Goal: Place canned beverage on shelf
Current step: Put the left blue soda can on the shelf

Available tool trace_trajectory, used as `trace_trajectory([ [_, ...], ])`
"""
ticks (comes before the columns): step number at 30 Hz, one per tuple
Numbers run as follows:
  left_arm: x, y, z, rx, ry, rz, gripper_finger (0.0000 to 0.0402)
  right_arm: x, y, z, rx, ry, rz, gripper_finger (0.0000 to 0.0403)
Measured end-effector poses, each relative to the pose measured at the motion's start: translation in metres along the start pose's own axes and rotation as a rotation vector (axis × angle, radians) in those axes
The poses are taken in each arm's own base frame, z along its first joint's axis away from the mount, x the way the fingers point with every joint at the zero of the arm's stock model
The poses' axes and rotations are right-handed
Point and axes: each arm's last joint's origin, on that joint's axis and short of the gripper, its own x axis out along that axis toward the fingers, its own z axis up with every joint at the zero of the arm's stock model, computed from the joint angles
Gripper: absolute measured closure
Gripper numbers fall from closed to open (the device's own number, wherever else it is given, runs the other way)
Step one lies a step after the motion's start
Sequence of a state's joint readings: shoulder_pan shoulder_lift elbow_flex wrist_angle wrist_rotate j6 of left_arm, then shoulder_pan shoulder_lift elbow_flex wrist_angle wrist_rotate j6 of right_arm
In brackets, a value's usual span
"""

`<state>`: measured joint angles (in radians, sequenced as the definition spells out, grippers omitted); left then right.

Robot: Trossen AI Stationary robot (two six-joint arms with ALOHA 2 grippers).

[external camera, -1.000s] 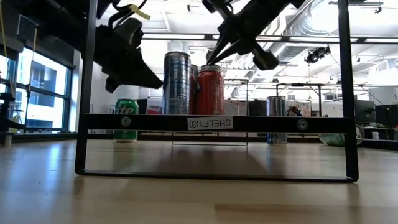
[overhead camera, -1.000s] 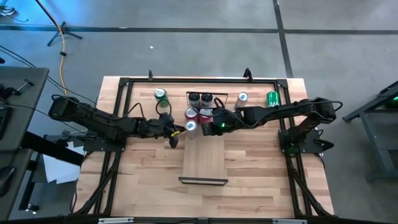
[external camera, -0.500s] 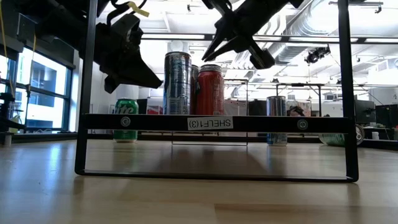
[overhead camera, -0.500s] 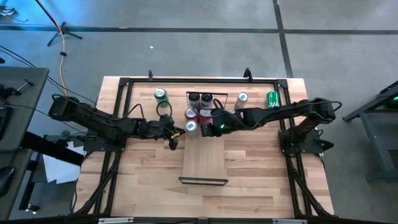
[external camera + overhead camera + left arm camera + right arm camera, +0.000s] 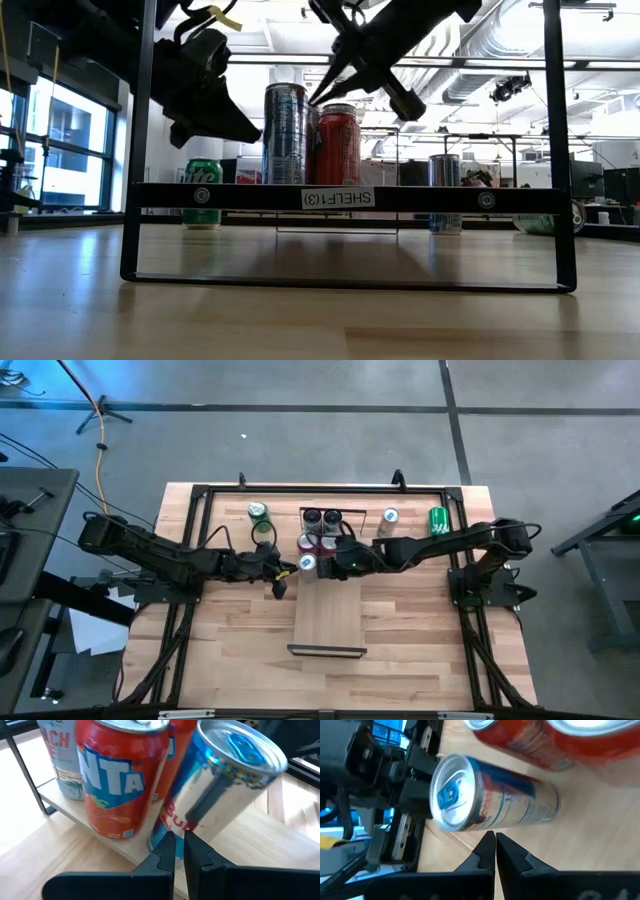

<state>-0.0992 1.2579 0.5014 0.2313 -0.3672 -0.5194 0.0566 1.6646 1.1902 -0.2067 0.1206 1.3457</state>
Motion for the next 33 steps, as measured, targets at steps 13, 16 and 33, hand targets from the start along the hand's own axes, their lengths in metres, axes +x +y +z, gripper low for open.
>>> trace_trajectory([
  [13,0.000,-0.001,0.001,-0.014,0.003,-0.023,0.0401,0.011,-0.002,0.004,-0.009,0.005,0.019,0.0403],
  [16,-0.001,-0.003,0.000,-0.018,0.005,-0.032,0.0401,0.011,-0.003,0.007,-0.024,-0.001,0.019,0.0403],
  [33,-0.013,-0.006,0.002,-0.035,0.050,-0.112,0.0401,0.000,-0.004,0.010,-0.077,0.021,-0.012,0.0403],
])
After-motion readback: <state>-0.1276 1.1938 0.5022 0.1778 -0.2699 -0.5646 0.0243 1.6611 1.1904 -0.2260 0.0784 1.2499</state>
